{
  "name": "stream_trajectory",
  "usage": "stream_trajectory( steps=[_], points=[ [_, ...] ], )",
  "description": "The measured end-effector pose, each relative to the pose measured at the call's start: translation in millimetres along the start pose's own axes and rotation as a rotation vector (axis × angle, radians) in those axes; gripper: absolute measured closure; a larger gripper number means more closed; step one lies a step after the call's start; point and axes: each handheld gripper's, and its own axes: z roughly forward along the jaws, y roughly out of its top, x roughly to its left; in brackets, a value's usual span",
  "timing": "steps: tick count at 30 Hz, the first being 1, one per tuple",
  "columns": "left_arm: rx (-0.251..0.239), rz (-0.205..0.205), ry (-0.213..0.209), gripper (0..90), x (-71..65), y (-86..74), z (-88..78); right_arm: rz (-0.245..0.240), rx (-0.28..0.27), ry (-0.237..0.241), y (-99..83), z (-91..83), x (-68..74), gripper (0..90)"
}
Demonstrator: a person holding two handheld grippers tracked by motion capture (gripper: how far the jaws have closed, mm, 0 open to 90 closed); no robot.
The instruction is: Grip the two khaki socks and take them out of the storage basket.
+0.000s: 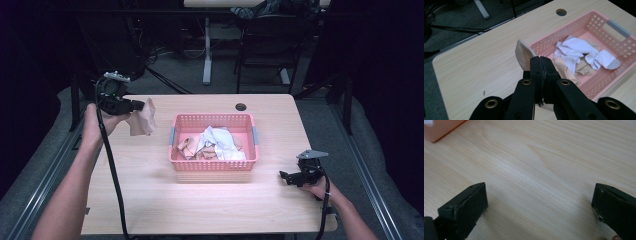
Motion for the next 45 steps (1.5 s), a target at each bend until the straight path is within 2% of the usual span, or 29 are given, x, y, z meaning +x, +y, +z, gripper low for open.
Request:
stream_trajectory(
  steps=[9, 14, 20, 27, 28, 36, 39, 41, 45],
  points=[
    [0.022, -0.039, 0.04, 88.8, 19.8, -21.9, -7.5, 0.0, 0.0, -0.001, -0.1, 0.0, 0.1, 0.0],
    [0.045, -0.08, 0.05, 88.8, 32.2, -38.1, -5.1, 0.0, -0.001, -0.001, -0.1, 0.0, 0.1, 0.0],
    [0.067, -0.103, 0.059, 88.8, 39.5, -48.6, -1.0, 0.0, -0.001, -0.001, -0.1, -0.1, 0.2, 0.0],
    [0.095, -0.138, 0.066, 88.8, 47.7, -63.0, 9.0, 0.0, -0.002, -0.001, -0.2, 0.0, 0.1, 0.0],
    [0.102, -0.155, 0.062, 88.8, 50.1, -67.2, 12.6, -0.001, -0.003, -0.001, -0.2, 0.0, 0.1, 0.0],
    [0.114, -0.194, 0.046, 88.8, 56.6, -80.1, 25.2, 0.001, -0.005, 0.003, -0.3, 0.0, 0.2, 0.0],
    [0.135, -0.202, 0.049, 88.8, 57.7, -86.9, 33.8, 0.001, -0.005, 0.001, -0.3, 0.0, 0.3, 0.0],
    [0.15, -0.223, 0.047, 88.8, 59.7, -94.2, 42.3, 0.002, -0.006, 0.002, -0.4, 0.0, 0.3, 0.0],
    [0.175, -0.226, 0.052, 88.8, 60.3, -100.2, 51.4, 0.002, -0.006, 0.002, -0.5, 0.0, 0.3, 0.0]
  ],
)
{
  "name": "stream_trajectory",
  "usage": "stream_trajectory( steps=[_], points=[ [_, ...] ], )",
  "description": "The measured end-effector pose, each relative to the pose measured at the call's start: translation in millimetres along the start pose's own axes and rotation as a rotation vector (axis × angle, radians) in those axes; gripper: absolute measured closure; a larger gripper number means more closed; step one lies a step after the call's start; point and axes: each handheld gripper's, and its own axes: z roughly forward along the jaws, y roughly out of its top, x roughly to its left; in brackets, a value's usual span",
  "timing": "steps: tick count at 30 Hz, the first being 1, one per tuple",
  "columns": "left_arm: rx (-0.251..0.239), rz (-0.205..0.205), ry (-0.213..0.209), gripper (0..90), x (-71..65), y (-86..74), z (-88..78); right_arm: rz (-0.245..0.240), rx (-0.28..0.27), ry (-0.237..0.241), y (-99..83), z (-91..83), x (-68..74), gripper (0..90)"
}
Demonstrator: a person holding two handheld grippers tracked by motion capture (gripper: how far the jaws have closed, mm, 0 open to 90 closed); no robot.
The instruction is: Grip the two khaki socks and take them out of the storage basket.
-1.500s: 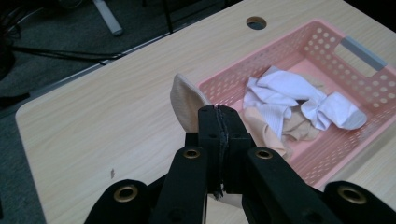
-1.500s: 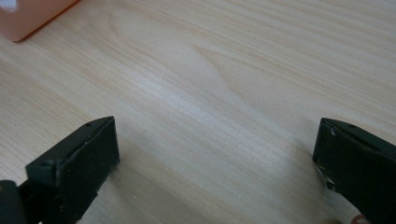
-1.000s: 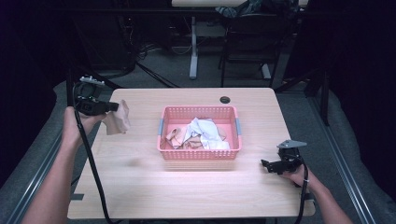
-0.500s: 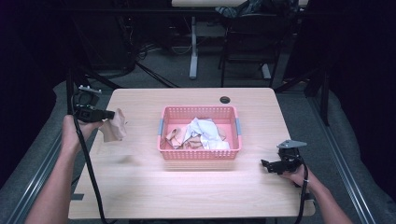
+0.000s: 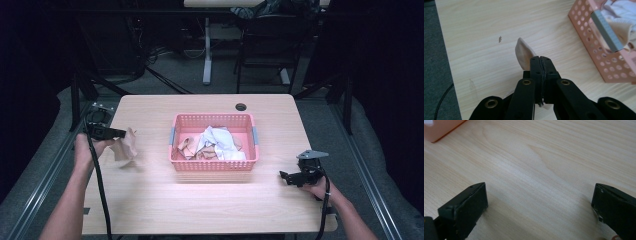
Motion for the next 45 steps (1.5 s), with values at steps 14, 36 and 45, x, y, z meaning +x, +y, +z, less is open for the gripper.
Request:
stream_trajectory(
  steps=[14, 36, 45],
  points=[
    [0.099, -0.037, 0.025, 88.5, 3.6, -22.4, 49.7, 0.0, -0.001, 0.0, 0.0, 0.0, 0.0, 0.0],
    [0.047, -0.067, 0.01, 30.6, -9.3, -12.3, 35.4, 0.0, 0.0, -0.001, 0.0, 0.0, 0.0, 0.0],
    [0.012, 0.035, -0.04, 14.4, -46.6, 19.9, 17.7, 0.0, 0.0, -0.001, 0.0, 0.0, -0.1, 0.0]
  ],
)
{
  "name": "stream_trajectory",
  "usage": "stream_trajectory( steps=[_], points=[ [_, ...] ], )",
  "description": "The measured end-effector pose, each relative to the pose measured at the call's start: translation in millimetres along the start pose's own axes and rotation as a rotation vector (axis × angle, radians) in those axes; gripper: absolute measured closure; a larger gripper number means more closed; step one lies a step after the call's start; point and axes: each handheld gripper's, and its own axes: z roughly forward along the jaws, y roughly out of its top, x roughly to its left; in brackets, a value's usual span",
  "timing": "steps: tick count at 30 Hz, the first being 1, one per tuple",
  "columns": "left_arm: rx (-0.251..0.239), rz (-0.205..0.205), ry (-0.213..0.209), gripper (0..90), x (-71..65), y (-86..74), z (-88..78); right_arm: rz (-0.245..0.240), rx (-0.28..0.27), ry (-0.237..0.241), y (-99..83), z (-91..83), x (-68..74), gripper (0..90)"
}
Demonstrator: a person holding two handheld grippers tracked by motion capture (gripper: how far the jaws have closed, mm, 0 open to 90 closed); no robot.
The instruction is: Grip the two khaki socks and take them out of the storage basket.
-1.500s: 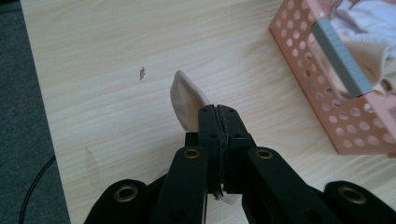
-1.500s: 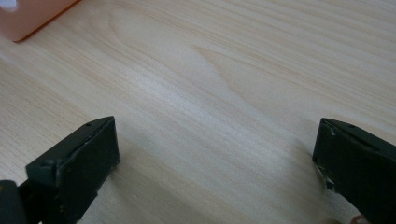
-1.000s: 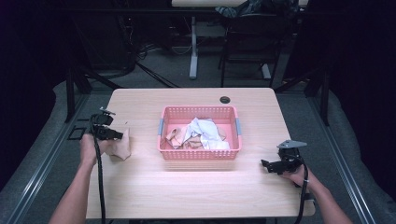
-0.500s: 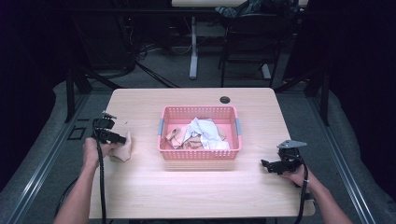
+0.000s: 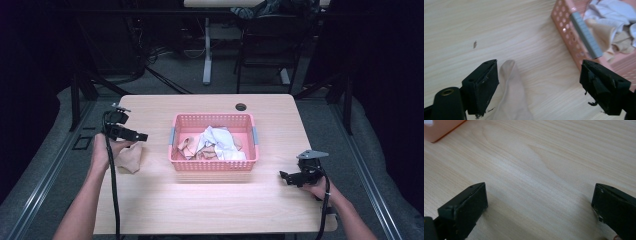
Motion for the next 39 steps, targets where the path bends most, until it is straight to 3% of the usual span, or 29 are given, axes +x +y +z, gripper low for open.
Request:
stream_trajectory(
  steps=[4, 13, 16, 19, 21, 29, 33, 39],
  points=[
    [0.007, 0.028, -0.008, 0.2, -13.9, 12.0, 4.2, -0.001, 0.002, -0.002, 0.0, -0.1, -0.1, 0.0],
    [-0.003, 0.09, -0.049, 0.0, -43.6, 33.1, 19.8, -0.001, 0.001, -0.001, 0.0, 0.0, -0.2, 0.0],
    [-0.001, 0.118, -0.079, 0.0, -52.5, 38.4, 26.3, -0.001, 0.001, -0.001, 0.0, 0.0, -0.2, 0.0],
    [-0.015, 0.146, -0.136, 0.0, -63.7, 43.2, 36.3, -0.002, 0.001, -0.001, -0.1, 0.0, -0.3, 0.0],
    [-0.007, 0.156, -0.147, 0.0, -68.8, 44.9, 42.0, -0.001, 0.0, 0.0, -0.1, 0.0, -0.3, 0.0],
    [0.02, 0.205, -0.17, 7.5, -85.9, 50.0, 57.9, -0.002, 0.0, 0.0, -0.1, 0.0, -0.4, 0.0],
    [0.042, 0.226, -0.177, 16.0, -93.6, 53.4, 66.8, -0.002, 0.001, 0.001, -0.1, 0.0, -0.4, 0.0],
    [0.08, 0.251, -0.163, 24.9, -106.2, 53.2, 83.5, -0.002, 0.0, 0.001, -0.1, 0.0, -0.4, 0.0]
  ],
)
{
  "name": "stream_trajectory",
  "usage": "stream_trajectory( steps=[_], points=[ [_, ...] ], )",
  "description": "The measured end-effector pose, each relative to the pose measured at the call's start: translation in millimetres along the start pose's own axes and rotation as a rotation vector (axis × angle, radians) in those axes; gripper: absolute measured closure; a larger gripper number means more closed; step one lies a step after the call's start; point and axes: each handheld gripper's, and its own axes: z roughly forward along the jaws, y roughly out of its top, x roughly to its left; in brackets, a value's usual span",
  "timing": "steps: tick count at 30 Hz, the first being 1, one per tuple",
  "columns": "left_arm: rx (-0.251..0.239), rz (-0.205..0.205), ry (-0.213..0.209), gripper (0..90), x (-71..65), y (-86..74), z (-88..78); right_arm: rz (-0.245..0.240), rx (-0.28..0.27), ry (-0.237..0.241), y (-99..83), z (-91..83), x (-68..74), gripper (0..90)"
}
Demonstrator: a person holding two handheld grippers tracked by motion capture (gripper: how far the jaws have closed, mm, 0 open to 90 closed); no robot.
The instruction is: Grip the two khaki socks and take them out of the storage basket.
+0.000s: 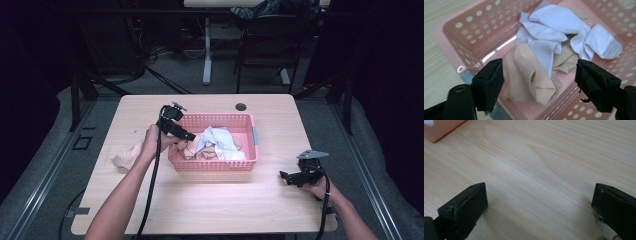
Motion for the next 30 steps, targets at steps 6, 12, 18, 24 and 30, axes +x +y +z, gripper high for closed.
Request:
stream_trajectory(
  steps=[6, 12, 18, 24, 30],
  points=[
    [0.051, 0.011, 0.025, 41.3, -1.0, 1.0, 16.8, 0.0, 0.0, 0.0, 0.0, 0.0, 0.0, 0.0],
    [0.112, -0.003, 0.066, 56.5, 1.7, 0.4, 28.2, 0.0, 0.0, 0.0, 0.0, 0.0, 0.0, 0.0],
    [0.148, -0.007, 0.08, 77.3, 1.3, -0.8, 34.1, -0.001, -0.001, 0.0, -0.1, 0.0, 0.0, 0.0],
    [0.125, 0.012, 0.072, 85.5, -2.1, 0.3, 25.5, -0.001, -0.001, 0.0, -0.1, 0.0, 0.0, 0.0],
    [0.091, 0.015, 0.067, 85.6, -3.3, 1.6, 7.8, -0.001, -0.001, 0.0, -0.1, 0.0, 0.0, 0.0]
  ],
)
